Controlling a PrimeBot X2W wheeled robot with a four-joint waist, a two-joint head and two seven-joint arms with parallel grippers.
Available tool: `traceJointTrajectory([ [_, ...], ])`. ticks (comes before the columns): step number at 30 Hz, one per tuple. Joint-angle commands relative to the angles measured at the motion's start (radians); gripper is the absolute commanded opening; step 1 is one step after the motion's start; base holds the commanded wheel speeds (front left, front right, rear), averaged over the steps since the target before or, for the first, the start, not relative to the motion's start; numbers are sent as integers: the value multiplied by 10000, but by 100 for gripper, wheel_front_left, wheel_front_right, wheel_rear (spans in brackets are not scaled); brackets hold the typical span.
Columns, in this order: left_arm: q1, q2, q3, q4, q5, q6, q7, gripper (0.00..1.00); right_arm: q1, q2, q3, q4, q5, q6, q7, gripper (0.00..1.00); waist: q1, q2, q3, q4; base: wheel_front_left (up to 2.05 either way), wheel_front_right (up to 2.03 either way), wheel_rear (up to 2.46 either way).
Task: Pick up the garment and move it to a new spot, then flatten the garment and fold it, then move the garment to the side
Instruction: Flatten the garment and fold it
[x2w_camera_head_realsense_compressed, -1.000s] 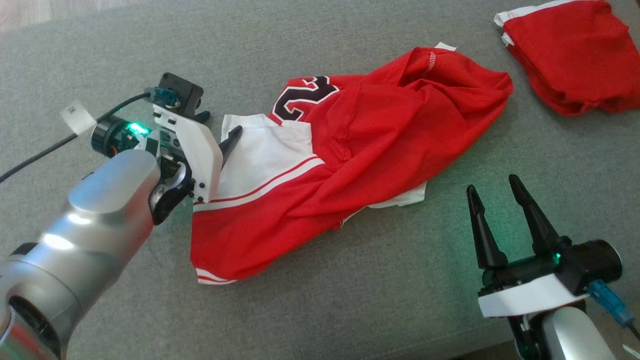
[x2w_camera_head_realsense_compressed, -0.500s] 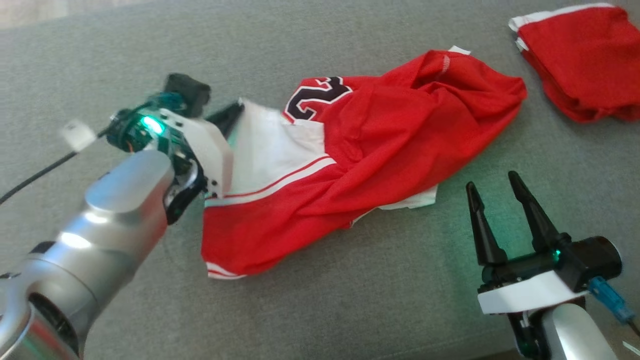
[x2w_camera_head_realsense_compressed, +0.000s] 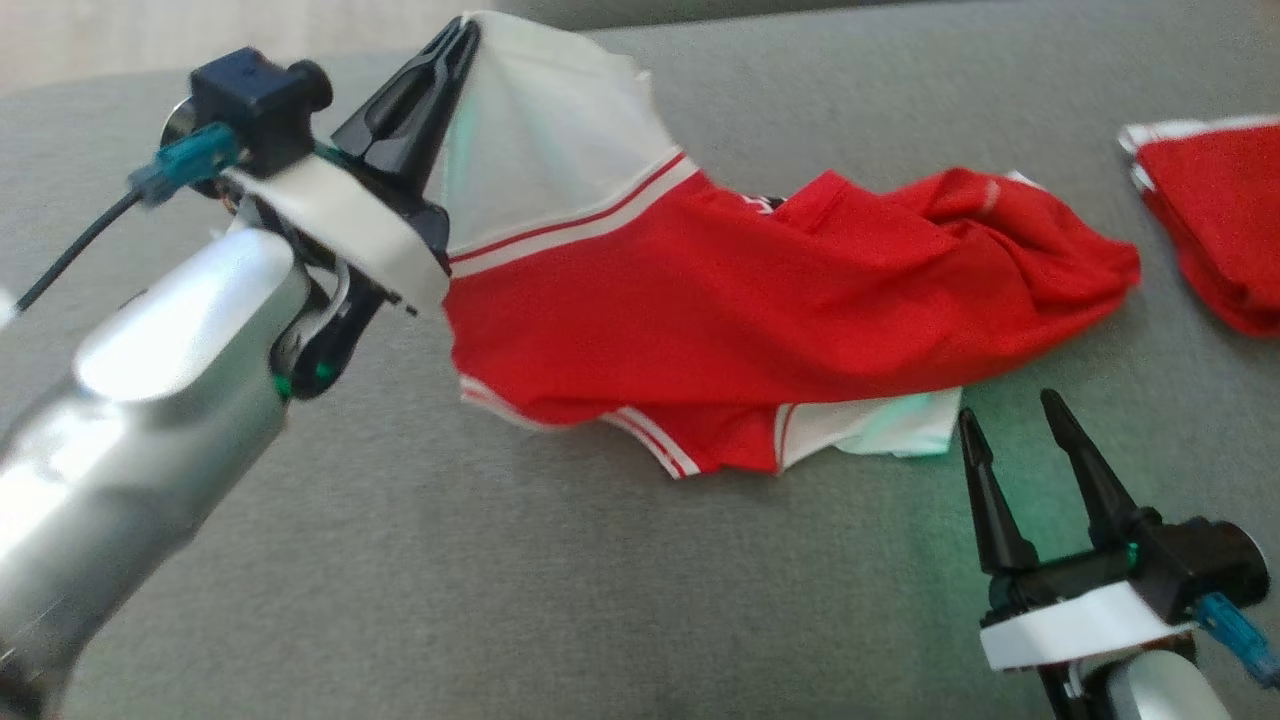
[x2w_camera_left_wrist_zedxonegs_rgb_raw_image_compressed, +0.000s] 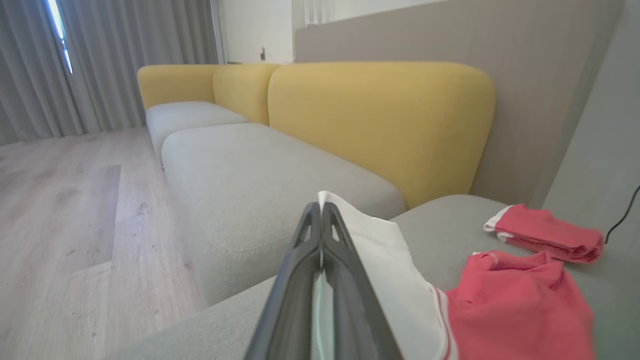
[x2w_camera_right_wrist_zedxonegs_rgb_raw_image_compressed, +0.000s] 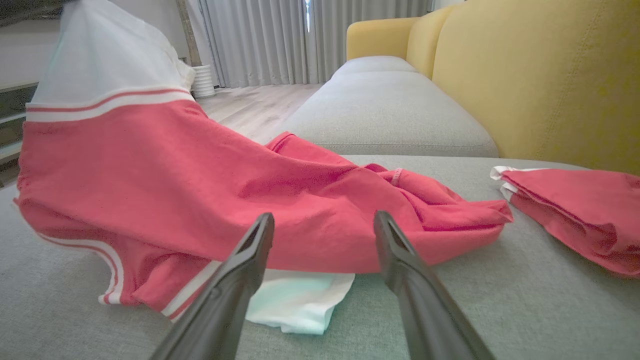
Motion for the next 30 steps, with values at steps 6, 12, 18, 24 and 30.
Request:
traceJointTrajectory([
  [6,1059,2565,1127,-4539,-629,1550,-117,0,298,-300,-112,-376,-41,65,-107,100,1,0,-742,965,0,0,0],
  [12,2584,5108,1999,-8360,-1454,3352,-184,0,513,-318,-289,-450,-56,65,-107,100,1,0,-917,1468,0,0,0],
  [18,3949,6137,2130,-9369,-2148,3991,-283,0,274,-643,-234,-369,9,65,-107,100,1,0,-702,1837,0,0,0],
  [24,5007,5627,2464,-9163,-2077,3810,-388,0,-1337,-1897,276,990,566,65,-107,100,1,0,-310,2347,0,0,0],
  [30,5049,5058,2493,-8811,-1662,3367,-394,0,-3871,-3470,2046,2903,1691,65,1357,100,1,0,-98,2631,0,0,0],
])
